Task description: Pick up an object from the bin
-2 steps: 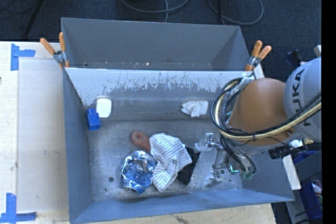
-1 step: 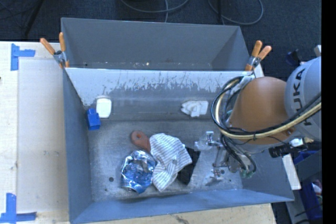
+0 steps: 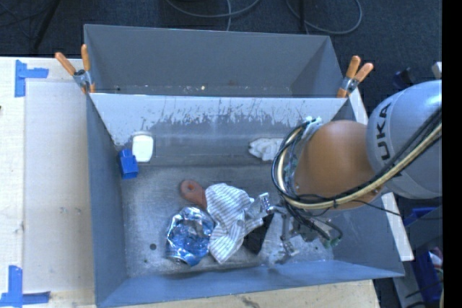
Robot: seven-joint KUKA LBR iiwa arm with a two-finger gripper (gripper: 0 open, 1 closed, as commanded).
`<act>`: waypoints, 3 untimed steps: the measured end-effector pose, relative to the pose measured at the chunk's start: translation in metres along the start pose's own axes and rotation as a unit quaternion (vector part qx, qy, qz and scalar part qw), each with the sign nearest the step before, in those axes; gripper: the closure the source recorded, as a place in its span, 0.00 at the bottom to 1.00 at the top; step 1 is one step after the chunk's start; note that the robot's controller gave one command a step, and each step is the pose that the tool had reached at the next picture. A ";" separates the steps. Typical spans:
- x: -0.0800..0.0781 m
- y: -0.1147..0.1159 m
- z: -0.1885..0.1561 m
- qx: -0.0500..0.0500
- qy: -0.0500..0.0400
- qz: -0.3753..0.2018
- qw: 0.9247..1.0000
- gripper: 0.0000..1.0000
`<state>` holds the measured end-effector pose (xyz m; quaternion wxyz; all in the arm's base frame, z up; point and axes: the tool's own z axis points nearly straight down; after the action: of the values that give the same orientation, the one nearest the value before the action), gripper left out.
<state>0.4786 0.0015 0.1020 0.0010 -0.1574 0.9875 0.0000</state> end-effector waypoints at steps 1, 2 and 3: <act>-0.007 0.008 -0.011 -0.001 0.002 -0.053 0.999 0.00; -0.014 0.011 -0.027 0.000 0.000 -0.091 0.996 0.00; -0.030 0.003 0.020 0.001 -0.007 -0.214 0.977 0.00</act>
Offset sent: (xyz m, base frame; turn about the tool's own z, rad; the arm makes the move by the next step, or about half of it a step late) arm 0.0143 0.0182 0.0090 -0.5102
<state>0.5061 0.0131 0.0818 0.0078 -0.3655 0.9308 -0.0003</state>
